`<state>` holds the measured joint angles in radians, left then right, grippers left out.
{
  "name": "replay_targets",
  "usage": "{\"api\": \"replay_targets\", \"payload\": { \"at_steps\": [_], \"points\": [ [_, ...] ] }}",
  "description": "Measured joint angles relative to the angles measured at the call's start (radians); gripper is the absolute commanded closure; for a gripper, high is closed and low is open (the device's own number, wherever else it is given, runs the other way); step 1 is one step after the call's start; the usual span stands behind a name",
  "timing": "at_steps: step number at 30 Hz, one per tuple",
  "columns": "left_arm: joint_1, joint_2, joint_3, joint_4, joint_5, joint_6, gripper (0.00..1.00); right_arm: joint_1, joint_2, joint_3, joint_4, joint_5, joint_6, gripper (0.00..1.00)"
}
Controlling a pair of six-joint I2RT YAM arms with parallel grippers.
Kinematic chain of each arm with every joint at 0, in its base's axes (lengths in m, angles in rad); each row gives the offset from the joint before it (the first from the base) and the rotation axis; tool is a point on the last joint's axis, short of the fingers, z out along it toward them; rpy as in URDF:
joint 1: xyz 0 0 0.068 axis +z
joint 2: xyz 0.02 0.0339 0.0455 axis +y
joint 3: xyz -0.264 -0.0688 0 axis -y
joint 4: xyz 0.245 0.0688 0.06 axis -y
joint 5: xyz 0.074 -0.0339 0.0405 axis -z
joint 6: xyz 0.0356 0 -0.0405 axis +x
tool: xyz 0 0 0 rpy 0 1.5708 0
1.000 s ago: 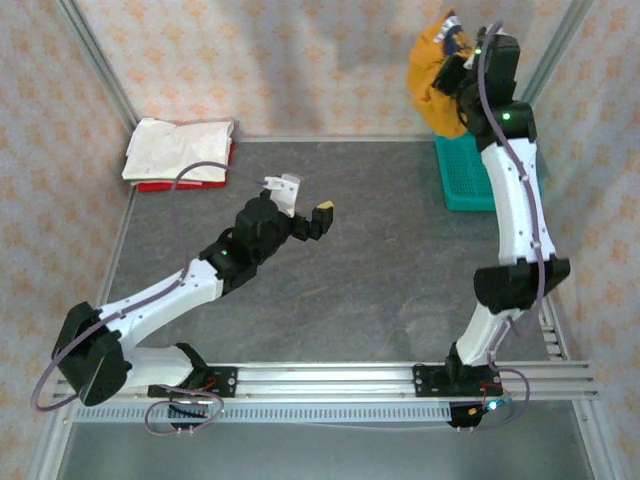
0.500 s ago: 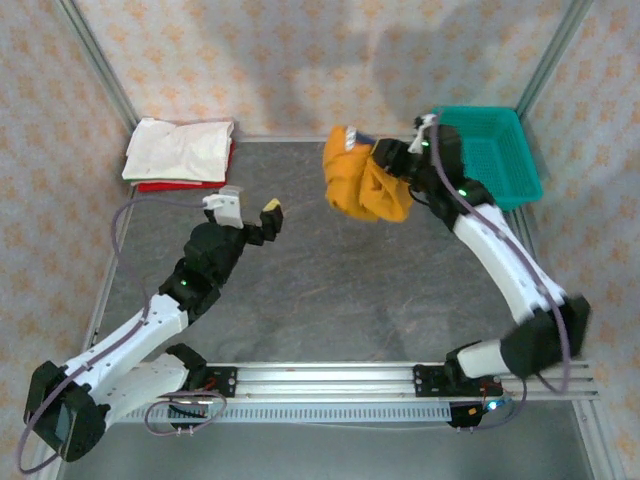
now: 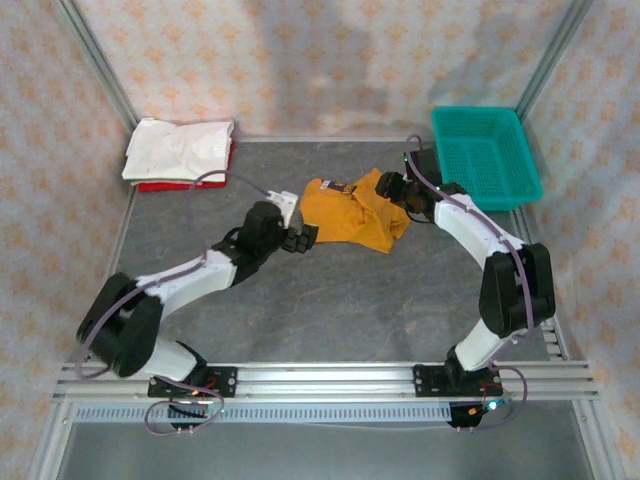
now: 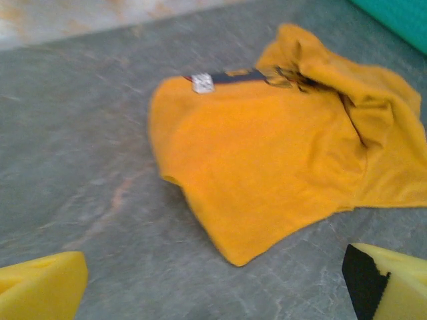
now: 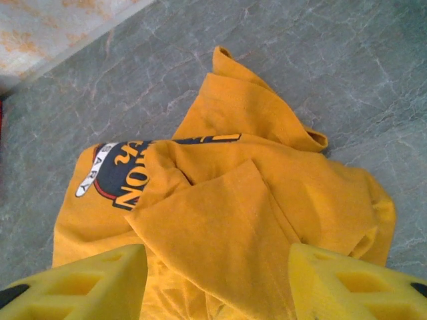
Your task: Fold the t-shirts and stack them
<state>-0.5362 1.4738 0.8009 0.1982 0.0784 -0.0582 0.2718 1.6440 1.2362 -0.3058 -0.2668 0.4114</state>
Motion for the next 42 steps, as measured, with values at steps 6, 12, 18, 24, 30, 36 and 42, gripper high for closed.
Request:
{"api": "replay_targets", "payload": {
  "at_steps": [6, 12, 18, 24, 30, 36, 42],
  "points": [
    [-0.036, 0.23, 0.087, 0.032, 0.043, 0.002, 0.11, 0.024, 0.113, 0.001, 0.019, -0.053, -0.013, 0.43],
    [-0.058, 0.3, 0.054, 0.076, 0.044, -0.034, 0.35, 0.066, 0.213, 0.027, 0.018, -0.059, -0.048, 0.72],
    [-0.058, 0.312, 0.052, 0.082, -0.034, -0.067, 0.77, 0.065, 0.228, 0.06, 0.016, -0.039, -0.067, 1.0],
    [-0.056, 0.195, 0.007, 0.043, -0.188, -0.078, 1.0, 0.065, 0.137, 0.06, -0.024, -0.033, -0.076, 1.0],
    [-0.044, 0.013, 0.007, 0.028, -0.254, -0.068, 0.91, 0.065, -0.073, 0.06, -0.031, -0.063, -0.072, 1.0],
    [-0.059, -0.051, -0.011, 0.054, -0.171, -0.01, 0.29, 0.065, -0.219, 0.058, 0.003, -0.112, 0.009, 1.0],
    [-0.138, -0.047, -0.103, 0.14, -0.085, 0.046, 0.23, 0.067, -0.276, 0.035, 0.094, -0.151, 0.156, 1.0]
  ]
}}
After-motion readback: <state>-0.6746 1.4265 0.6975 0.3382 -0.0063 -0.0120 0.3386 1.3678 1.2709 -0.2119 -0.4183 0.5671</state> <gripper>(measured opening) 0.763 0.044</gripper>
